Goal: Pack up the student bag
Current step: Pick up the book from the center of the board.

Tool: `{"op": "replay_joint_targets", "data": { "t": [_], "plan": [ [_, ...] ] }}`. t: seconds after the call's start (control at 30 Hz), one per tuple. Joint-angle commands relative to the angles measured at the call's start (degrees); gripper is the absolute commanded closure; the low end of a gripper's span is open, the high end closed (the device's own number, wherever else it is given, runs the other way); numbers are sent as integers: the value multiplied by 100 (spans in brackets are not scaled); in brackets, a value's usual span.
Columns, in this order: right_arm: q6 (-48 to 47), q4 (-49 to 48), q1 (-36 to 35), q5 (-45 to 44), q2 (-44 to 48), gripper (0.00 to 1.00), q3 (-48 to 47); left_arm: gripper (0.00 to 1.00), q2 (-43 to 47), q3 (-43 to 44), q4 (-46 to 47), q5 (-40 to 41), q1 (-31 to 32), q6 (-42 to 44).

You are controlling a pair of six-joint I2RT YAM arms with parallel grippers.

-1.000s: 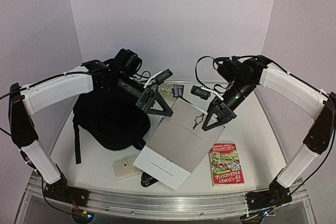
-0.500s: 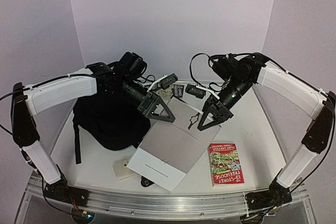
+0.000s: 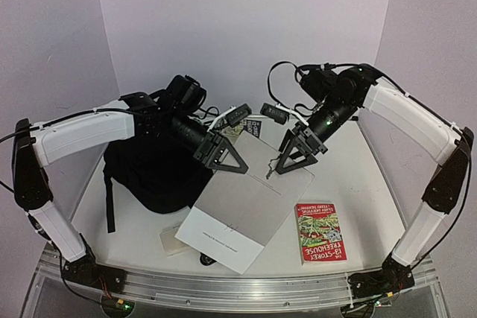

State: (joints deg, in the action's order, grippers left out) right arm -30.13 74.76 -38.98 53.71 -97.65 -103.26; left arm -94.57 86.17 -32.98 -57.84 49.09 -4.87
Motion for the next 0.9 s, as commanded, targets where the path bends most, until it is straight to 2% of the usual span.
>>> {"op": "replay_joint_targets", "data": {
  "t": [0.0,0.1,0.17,0.3,0.37,0.53,0.63,0.7,0.87],
  "plan": [
    [882,-569,683,308,-55,17,-605,81,527,-315,1174,339,-406,-956],
    [1987,-1728,1425,494,110,8,-446,84,812,-696,2260,590,-938,-1860],
    [2757,-2753,1714,-5,355,2,-41,82,1019,-938,2947,978,-1270,-2445],
    [4019,-4279,1860,-653,741,2,720,81,1452,-1361,4445,2054,-1847,-3563],
    [4391,-4622,1865,-663,744,2,823,81,1684,-1518,4938,2789,-2030,-3884],
    [5411,-5471,1871,-408,567,2,930,84,2104,-1790,5828,4325,-2133,-4216],
    [6600,-6747,1861,-38,470,2,1386,85,2270,-2101,6451,5115,-2132,-4420],
    [7207,-7510,1811,105,298,2,1537,85,2316,-2323,6916,5477,-2132,-4615],
    [7865,-8365,1407,131,-122,2,1384,85,2091,-2735,8090,6046,-2132,-5230]
  ]
}}
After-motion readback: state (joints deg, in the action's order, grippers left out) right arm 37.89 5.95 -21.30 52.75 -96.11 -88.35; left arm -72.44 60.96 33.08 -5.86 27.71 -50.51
